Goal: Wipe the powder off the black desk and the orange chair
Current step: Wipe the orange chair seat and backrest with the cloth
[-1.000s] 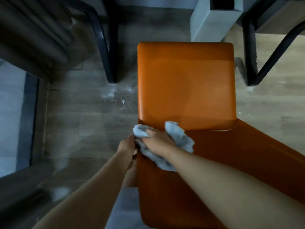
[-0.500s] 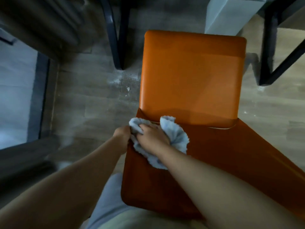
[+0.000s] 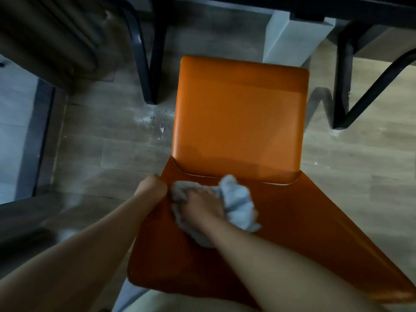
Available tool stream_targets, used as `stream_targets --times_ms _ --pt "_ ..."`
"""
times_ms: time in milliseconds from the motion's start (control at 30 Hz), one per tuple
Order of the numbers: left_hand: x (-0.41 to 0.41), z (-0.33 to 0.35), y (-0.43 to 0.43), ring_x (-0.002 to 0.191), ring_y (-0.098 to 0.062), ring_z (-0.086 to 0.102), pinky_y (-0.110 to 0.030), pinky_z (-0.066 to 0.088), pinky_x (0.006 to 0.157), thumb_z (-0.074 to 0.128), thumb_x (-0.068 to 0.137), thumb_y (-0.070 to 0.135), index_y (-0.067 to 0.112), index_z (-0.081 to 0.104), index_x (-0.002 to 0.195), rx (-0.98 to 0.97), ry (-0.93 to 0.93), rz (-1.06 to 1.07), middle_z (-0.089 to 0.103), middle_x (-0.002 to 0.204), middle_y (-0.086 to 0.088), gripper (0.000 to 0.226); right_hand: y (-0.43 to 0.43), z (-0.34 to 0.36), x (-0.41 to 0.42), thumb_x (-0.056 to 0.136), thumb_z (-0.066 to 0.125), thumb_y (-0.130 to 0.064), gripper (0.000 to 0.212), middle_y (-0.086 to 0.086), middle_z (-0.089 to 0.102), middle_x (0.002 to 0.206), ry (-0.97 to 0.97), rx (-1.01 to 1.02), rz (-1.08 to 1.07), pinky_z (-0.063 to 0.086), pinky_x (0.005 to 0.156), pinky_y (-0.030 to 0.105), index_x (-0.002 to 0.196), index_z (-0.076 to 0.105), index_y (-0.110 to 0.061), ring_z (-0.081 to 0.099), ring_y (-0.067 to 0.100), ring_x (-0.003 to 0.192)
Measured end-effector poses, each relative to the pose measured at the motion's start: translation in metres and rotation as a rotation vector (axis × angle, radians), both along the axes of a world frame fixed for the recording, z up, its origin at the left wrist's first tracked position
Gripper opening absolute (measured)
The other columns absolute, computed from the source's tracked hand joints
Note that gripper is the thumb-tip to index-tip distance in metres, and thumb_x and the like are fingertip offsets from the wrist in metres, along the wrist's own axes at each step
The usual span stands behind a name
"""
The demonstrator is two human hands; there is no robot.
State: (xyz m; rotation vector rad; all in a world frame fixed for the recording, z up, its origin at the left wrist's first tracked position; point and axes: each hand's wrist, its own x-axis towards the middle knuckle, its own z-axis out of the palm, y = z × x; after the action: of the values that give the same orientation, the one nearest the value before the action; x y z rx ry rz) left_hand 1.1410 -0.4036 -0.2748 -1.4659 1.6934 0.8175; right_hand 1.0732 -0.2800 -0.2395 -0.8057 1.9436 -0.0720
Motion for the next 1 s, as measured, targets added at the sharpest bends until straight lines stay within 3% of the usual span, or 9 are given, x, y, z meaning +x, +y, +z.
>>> stream_targets --times_ms 133,333,433,633,733,867,900,933,1000 --pt "0.005 0.002 -0.001 0.113 -0.037 0.056 -0.037 0.046 0.094 0.038 0.095 0.008 0.002 0.060 0.119 -0.006 0.064 0.059 0.059 0.123 -0.022 0.033 0.060 0.002 -0.037 0.091 0.032 -0.056 0.055 0.017 0.048 0.107 -0.789 -0.216 -0.408 0.042 0.072 0.037 0.118 0.055 -0.014 0.049 0.028 0.094" --pt "0.006 0.013 0.000 0.112 -0.036 0.056 -0.040 0.048 0.095 0.033 0.093 0.003 0.005 0.055 0.125 0.057 0.112 0.093 0.058 0.124 -0.019 0.038 0.134 -0.024 -0.141 0.084 0.045 -0.034 0.022 0.008 0.066 0.097 -0.188 0.435 -0.316 0.041 0.076 0.031 0.075 0.061 -0.022 0.063 0.026 0.090" --pt "0.010 0.013 0.003 0.117 -0.037 0.053 -0.039 0.043 0.096 0.031 0.101 0.014 0.002 0.050 0.129 0.074 0.178 0.150 0.055 0.129 -0.021 0.036 0.092 -0.019 -0.106 0.063 0.080 -0.033 0.035 0.024 0.056 0.079 -0.488 0.125 -0.155 0.046 0.069 0.034 0.080 0.058 -0.012 0.059 0.032 0.071" --pt "0.018 0.011 -0.001 0.113 -0.035 0.056 -0.038 0.043 0.100 0.032 0.101 0.032 0.000 0.058 0.124 0.068 0.312 0.529 0.061 0.119 -0.019 0.047 -0.009 -0.009 -0.003 0.095 0.039 -0.032 0.036 0.006 0.054 0.130 -0.335 -0.104 -0.273 0.035 0.101 0.038 0.126 0.053 -0.021 0.043 0.026 0.124" --pt "0.026 0.014 0.003 0.091 -0.031 0.063 -0.038 0.050 0.083 0.032 0.102 0.020 0.007 0.054 0.130 0.137 0.306 0.365 0.065 0.107 -0.011 0.037 0.047 -0.013 -0.034 0.092 0.043 -0.030 0.018 0.012 0.060 0.096 -0.455 -0.075 -0.123 0.045 0.069 0.036 0.099 0.057 -0.022 0.058 0.030 0.083" --pt "0.022 0.023 0.005 0.063 -0.016 0.056 -0.025 0.041 0.049 0.029 0.092 0.002 0.022 0.040 0.141 0.158 0.238 0.160 0.062 0.108 -0.008 0.054 0.136 -0.031 -0.123 0.084 0.060 -0.018 0.027 0.016 0.065 0.076 0.003 0.219 -0.374 0.025 0.025 0.025 0.058 0.052 -0.017 0.062 0.025 0.065" --pt "0.023 0.022 0.006 0.066 -0.017 0.057 -0.026 0.043 0.052 0.029 0.090 0.002 0.023 0.042 0.137 0.137 0.251 0.134 0.062 0.104 -0.006 0.053 0.142 -0.037 -0.129 0.085 0.060 -0.022 0.035 0.018 0.064 0.082 0.108 0.318 -0.323 -0.011 0.068 -0.008 0.054 0.046 -0.018 0.061 0.026 0.077" --pt "0.023 0.025 0.007 0.069 -0.018 0.059 -0.026 0.044 0.054 0.029 0.090 0.002 0.022 0.046 0.133 0.127 0.259 0.121 0.062 0.097 -0.004 0.050 0.132 -0.035 -0.124 0.085 0.064 -0.034 0.041 0.018 0.059 0.078 0.112 0.394 -0.210 -0.037 0.068 0.035 0.054 0.040 -0.024 0.055 0.023 0.077" --pt "0.025 0.028 0.008 0.069 -0.018 0.059 -0.026 0.044 0.053 0.029 0.090 0.002 0.018 0.050 0.126 0.095 0.270 0.129 0.060 0.091 -0.002 0.045 0.108 -0.026 -0.100 0.073 0.072 -0.056 0.053 0.011 0.046 0.064 -0.103 0.233 0.136 0.029 0.065 0.056 0.058 0.038 -0.018 0.044 0.014 0.063"
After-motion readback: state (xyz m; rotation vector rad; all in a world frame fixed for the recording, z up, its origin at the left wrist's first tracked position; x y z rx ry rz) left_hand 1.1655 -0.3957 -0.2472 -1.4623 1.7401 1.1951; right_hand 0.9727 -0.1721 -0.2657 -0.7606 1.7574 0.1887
